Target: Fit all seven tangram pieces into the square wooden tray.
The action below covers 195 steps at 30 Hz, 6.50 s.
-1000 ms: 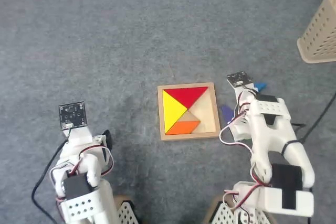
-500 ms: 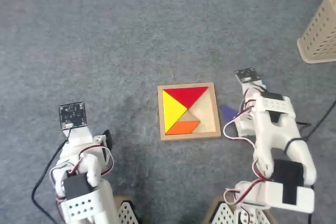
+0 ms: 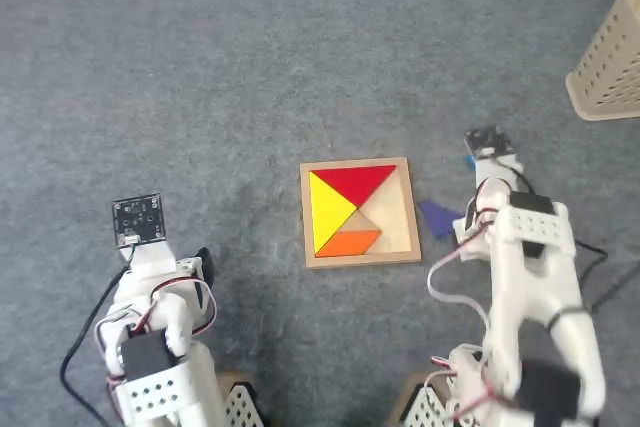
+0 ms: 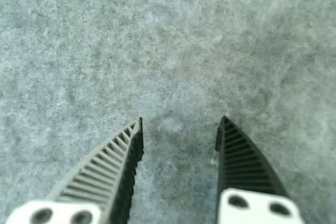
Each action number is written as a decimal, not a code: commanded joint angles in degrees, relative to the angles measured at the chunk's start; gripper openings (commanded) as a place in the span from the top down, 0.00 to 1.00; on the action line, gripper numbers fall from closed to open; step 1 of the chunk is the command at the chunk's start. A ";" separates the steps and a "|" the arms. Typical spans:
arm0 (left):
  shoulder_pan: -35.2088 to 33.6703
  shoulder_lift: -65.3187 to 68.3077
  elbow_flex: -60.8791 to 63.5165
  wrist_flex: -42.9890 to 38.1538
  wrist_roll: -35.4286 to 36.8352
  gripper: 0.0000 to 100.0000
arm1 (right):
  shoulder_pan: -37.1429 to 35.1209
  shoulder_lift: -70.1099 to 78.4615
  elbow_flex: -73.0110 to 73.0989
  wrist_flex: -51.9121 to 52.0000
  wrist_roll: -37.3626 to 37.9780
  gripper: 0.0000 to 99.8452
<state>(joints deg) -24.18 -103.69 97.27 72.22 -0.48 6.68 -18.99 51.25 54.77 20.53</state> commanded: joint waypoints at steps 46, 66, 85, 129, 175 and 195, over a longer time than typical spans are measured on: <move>0.18 -0.79 -0.75 0.26 -0.26 0.78 | -26.77 15.08 -14.24 -12.44 9.41 0.99; 0.18 -0.79 -0.75 0.26 -0.26 0.78 | -27.21 14.46 -14.15 -5.32 8.79 0.87; 0.18 -0.79 -0.75 0.26 -0.26 0.78 | -31.16 14.46 -13.98 -2.95 10.37 0.82; 0.18 -0.79 -0.75 0.26 -0.26 0.78 | -31.16 14.55 -17.49 -3.56 12.40 0.75; 0.18 -0.79 -0.75 0.26 -0.26 0.78 | -30.55 21.05 -15.38 -11.47 0.18 0.97; 0.18 -0.79 -0.75 0.26 -0.26 0.78 | -25.80 2.51 -2.81 -15.78 -0.35 0.97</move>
<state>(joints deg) -24.18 -103.69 97.27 72.22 -0.48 -20.66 -8.18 43.69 44.66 20.88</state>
